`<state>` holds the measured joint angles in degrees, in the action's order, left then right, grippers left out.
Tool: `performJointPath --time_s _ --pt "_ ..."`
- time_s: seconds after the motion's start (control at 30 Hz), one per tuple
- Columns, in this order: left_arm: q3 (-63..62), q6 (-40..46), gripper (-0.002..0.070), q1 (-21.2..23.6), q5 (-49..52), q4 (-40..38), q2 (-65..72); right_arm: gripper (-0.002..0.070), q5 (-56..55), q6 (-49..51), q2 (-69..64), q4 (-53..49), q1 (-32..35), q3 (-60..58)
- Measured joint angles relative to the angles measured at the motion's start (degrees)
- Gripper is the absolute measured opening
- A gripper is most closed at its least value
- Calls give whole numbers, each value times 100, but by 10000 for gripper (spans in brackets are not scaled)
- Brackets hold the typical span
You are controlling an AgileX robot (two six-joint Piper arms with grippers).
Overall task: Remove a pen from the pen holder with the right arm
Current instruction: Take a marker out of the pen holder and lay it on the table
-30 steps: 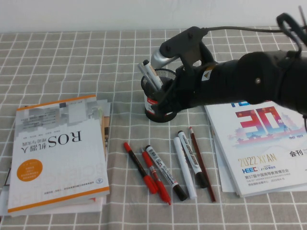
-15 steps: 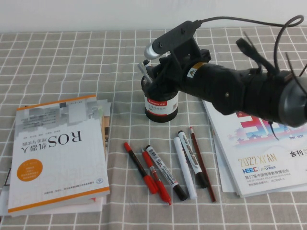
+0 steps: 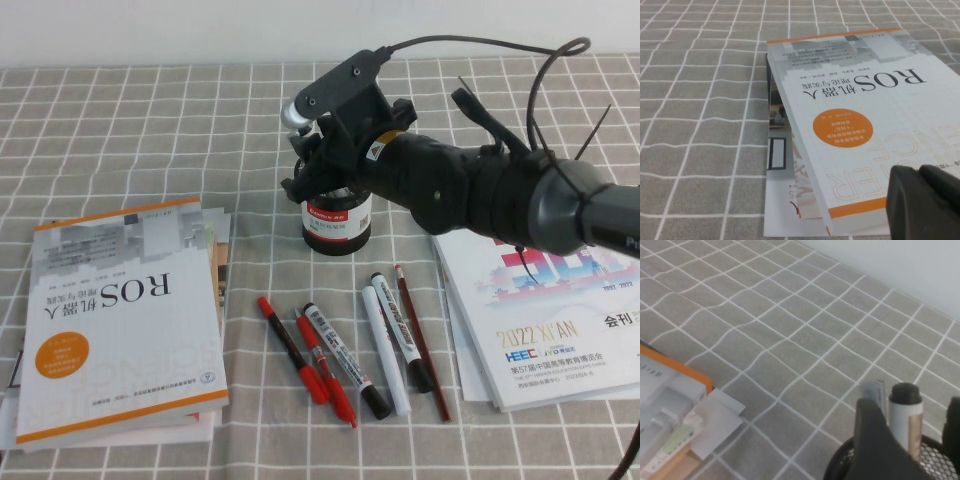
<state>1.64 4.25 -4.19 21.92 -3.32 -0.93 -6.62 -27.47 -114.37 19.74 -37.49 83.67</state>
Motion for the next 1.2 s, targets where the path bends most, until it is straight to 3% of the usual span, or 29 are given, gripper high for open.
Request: performJointPath --time_s 1.2 --pt "0 0 -3 0 0 0 0 263 -363 -405 -299 159 98 104"
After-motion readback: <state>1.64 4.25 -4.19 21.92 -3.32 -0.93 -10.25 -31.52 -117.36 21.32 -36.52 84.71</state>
